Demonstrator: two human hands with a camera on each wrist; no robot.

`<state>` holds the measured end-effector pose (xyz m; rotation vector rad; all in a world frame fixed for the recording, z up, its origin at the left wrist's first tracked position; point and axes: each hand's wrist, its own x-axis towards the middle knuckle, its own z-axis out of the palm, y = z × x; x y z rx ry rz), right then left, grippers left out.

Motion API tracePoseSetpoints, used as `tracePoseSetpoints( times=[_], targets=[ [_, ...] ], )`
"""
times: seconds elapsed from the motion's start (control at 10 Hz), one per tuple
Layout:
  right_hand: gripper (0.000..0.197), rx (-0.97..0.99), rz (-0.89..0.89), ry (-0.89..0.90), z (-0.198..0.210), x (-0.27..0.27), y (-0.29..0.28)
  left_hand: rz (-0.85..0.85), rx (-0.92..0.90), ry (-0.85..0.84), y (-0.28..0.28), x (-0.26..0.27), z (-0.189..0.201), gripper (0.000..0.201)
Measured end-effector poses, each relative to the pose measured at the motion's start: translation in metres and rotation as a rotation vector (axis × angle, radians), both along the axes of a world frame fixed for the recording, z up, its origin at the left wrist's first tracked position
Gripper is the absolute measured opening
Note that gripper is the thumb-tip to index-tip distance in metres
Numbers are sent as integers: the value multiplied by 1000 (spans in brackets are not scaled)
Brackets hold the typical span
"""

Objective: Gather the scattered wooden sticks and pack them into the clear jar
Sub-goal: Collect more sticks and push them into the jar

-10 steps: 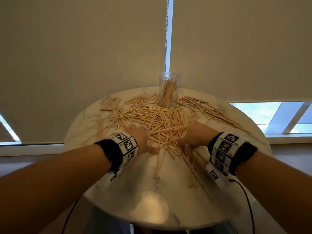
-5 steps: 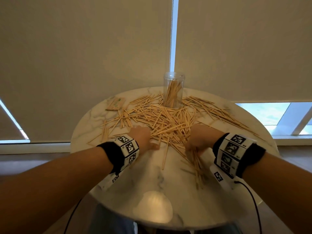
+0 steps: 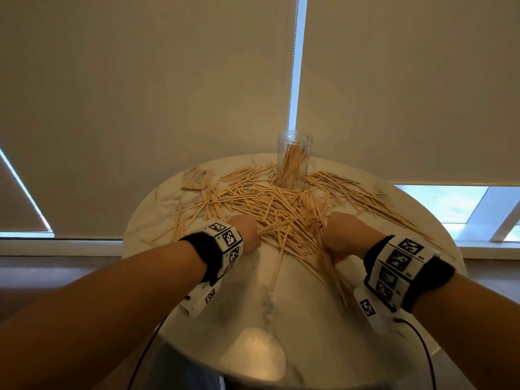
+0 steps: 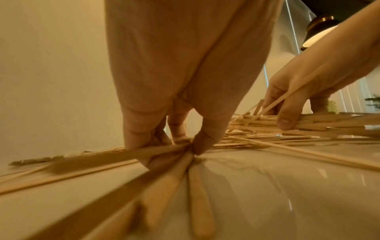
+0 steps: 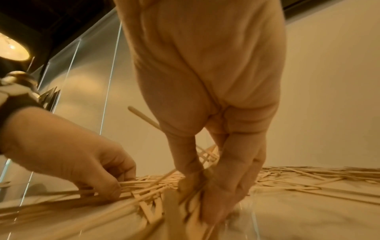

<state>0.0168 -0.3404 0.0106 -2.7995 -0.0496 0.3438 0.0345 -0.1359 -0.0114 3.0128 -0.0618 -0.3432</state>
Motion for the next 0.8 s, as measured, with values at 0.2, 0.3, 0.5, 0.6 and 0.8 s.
tracePoseSetpoints(
  times=[0.2,0.3,0.5,0.6,0.8],
  targets=[
    [18,302,-151,-91,5,9,-8,40,-203,-37,12,8,4,26],
    [9,473,-189,-136,15,12,-7,111,-376,-53,18,14,11,34],
    [3,580,-127,-276,20,10,5,230,-742,12,12,22,15,34],
    [4,608,-64,-309,21,11,16,420,-1048,-8,3,24,18,23],
    [6,485,99,-378,14,26,48,254,-1105,21,-19,29,23,108]
  ],
)
